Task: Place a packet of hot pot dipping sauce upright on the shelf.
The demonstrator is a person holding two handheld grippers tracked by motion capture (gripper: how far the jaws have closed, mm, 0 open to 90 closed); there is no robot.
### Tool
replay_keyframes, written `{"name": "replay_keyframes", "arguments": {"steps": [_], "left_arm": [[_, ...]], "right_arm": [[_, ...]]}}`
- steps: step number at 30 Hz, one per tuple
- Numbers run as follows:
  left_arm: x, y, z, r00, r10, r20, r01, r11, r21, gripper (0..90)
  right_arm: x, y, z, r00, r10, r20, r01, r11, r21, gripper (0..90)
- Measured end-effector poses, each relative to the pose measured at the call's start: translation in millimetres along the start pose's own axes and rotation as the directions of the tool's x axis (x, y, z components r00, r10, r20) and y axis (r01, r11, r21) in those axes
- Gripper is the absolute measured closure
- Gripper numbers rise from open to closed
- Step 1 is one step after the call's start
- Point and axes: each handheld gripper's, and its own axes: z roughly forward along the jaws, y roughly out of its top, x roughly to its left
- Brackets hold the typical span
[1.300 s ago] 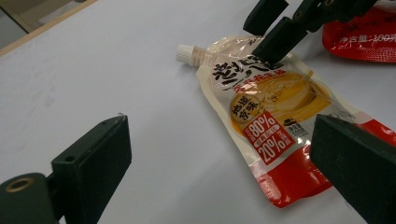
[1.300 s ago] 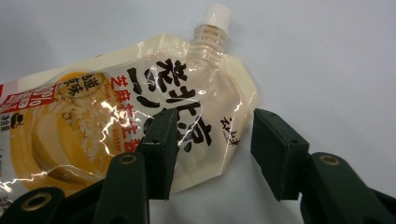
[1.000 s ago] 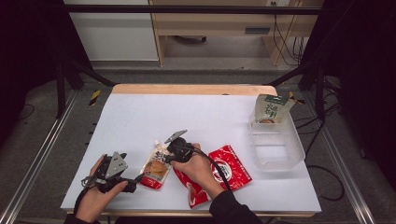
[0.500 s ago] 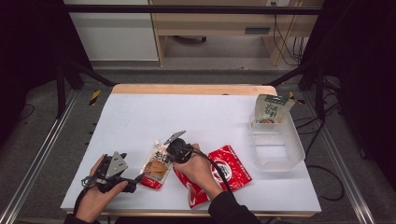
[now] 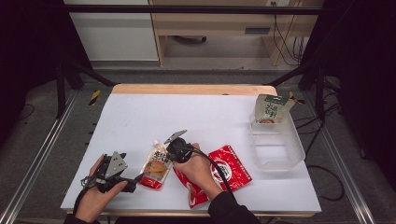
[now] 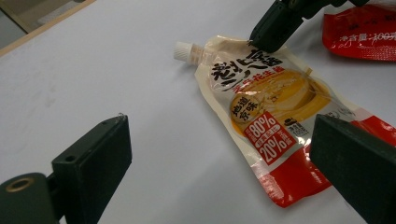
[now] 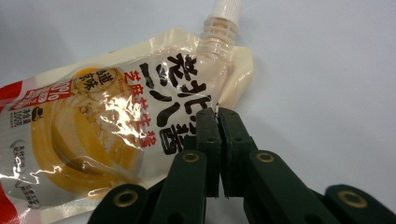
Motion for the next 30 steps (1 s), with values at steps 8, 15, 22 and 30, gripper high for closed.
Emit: {"name": "replay_keyframes", "arguments": {"steps": [8, 15, 22, 30], "left_arm": [[4.5, -0.5, -2.6, 0.9999, -0.003, -0.013, 0.002, 0.9998, -0.017, 5.6], [11.1, -2.4, -8.2, 0.9992, -0.033, -0.020, 0.032, 0.9990, -0.029, 5.6], [14.2, -2.8, -12.1, 0.9986, -0.046, -0.029, 0.044, 0.9979, -0.048, 5.6], [16.9, -3.9, -14.7, 0.9982, -0.051, -0.030, 0.049, 0.9971, -0.059, 5.6]], "right_arm": [[5.5, 7.6, -11.9, 0.9997, -0.016, 0.016, 0.017, 0.998, -0.065, 90.0], [13.8, 20.1, -32.6, 0.9994, -0.035, 0.002, 0.035, 0.992, -0.122, 90.0], [22.8, 34.2, -53.3, 0.9976, -0.065, -0.022, 0.061, 0.984, -0.166, 90.0], [28.5, 47.2, -77.1, 0.9937, -0.100, -0.052, 0.087, 0.973, -0.213, 90.0]]}}
